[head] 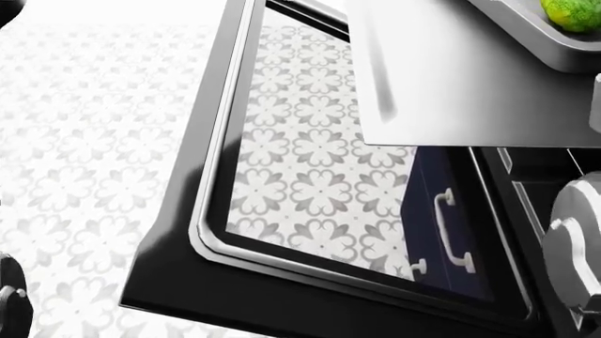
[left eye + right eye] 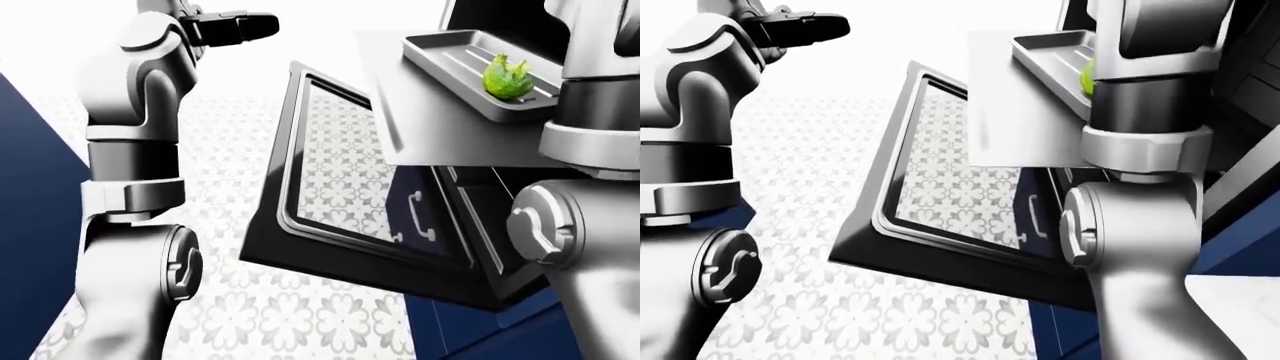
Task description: Place the broccoli on the top rack of the oven.
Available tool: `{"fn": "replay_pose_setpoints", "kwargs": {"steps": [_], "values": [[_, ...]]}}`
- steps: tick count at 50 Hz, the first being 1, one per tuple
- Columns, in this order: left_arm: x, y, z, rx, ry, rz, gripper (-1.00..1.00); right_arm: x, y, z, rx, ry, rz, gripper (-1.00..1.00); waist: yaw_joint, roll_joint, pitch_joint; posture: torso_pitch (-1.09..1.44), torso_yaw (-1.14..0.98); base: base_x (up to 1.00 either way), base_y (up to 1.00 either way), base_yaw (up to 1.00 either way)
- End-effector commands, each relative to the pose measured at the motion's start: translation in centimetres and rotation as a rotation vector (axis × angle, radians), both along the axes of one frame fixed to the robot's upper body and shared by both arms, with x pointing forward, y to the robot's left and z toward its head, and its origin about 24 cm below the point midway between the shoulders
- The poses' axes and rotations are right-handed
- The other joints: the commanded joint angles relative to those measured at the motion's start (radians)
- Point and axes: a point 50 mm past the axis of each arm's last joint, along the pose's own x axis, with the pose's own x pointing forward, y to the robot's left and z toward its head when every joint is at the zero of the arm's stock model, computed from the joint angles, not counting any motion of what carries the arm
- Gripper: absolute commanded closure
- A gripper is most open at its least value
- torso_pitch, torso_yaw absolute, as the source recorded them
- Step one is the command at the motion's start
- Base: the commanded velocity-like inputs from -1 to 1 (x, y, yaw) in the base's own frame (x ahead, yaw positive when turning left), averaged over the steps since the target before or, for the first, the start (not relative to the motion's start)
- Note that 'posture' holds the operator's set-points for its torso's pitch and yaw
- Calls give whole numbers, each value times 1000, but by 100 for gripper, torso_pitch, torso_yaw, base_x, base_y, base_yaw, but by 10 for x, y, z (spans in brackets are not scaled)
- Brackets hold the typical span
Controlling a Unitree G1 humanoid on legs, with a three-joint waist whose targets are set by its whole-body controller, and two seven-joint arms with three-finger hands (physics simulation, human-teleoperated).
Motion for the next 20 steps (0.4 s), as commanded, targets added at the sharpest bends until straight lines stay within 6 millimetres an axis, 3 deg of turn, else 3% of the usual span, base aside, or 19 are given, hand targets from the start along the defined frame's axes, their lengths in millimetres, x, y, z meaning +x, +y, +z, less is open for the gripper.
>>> {"fn": "replay_pose_setpoints", "kwargs": {"steps": [1, 11, 20], "values": [[-10, 0, 33, 6, -130, 6, -100, -16, 2, 19, 3, -76, 5, -100, -1, 1, -35, 0, 0, 0, 0, 0], [-22, 5, 63, -5, -237, 54, -100, -37, 9, 21, -3, -98, 23, -100, -4, 7, -29, 0, 0, 0, 0, 0], [-29, 6, 58, -23, -287, 71, -100, -50, 10, 6, -66, -161, 16, -100, -6, 11, -27, 0, 0, 0, 0, 0]]}}
